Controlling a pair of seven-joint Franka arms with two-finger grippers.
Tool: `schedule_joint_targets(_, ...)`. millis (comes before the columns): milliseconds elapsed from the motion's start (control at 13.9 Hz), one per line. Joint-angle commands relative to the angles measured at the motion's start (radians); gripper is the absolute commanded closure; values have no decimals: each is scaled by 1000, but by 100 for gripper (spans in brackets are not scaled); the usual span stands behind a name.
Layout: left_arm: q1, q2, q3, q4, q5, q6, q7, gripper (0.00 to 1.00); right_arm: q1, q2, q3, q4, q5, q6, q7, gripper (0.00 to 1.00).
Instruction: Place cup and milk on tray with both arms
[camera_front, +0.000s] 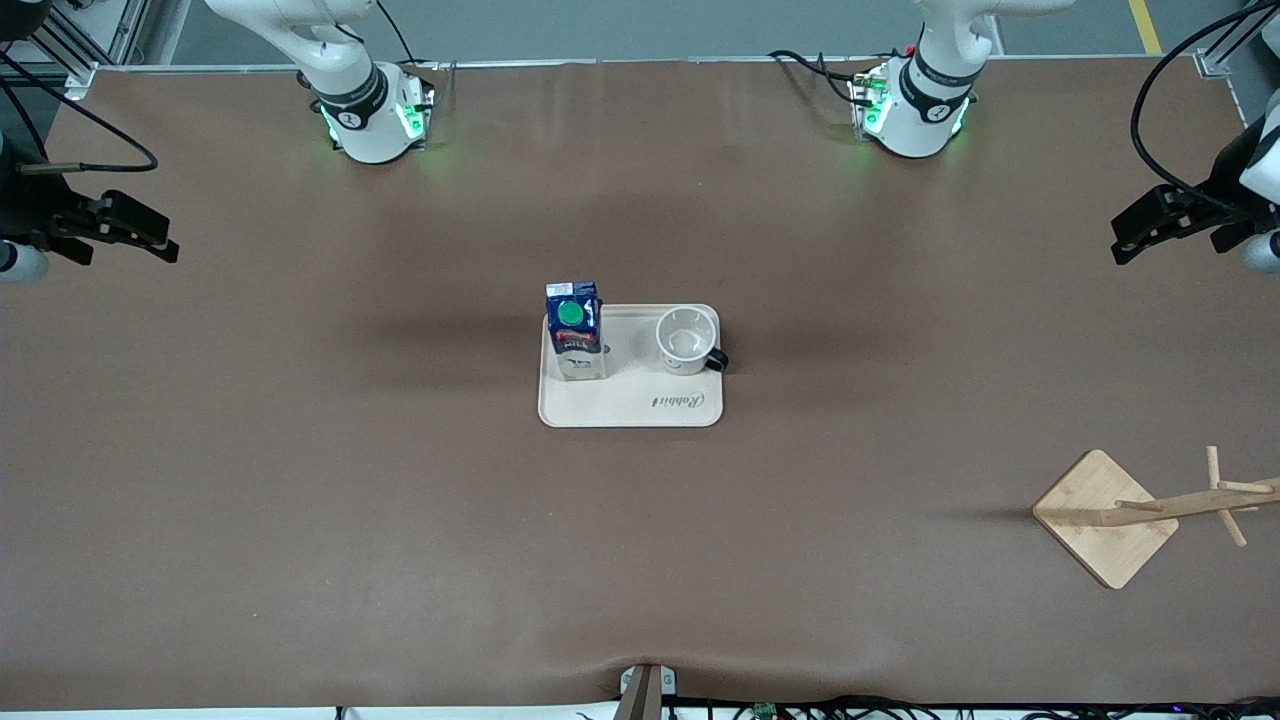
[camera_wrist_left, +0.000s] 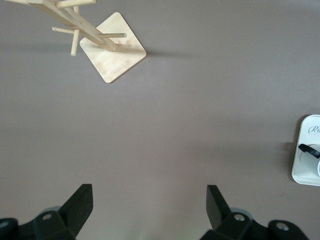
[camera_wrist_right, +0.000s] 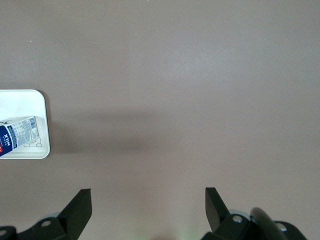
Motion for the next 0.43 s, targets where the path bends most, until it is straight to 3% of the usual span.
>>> schedule_joint_targets(0,-6,11,-2,26,-17,-22,0,0,-19,-9,13,9,18,-11,-13,0)
schedule_joint_targets(359,-15,18,-4,31,-17,-21,-11,0,-18,-9,13,9,18,-16,-13,0)
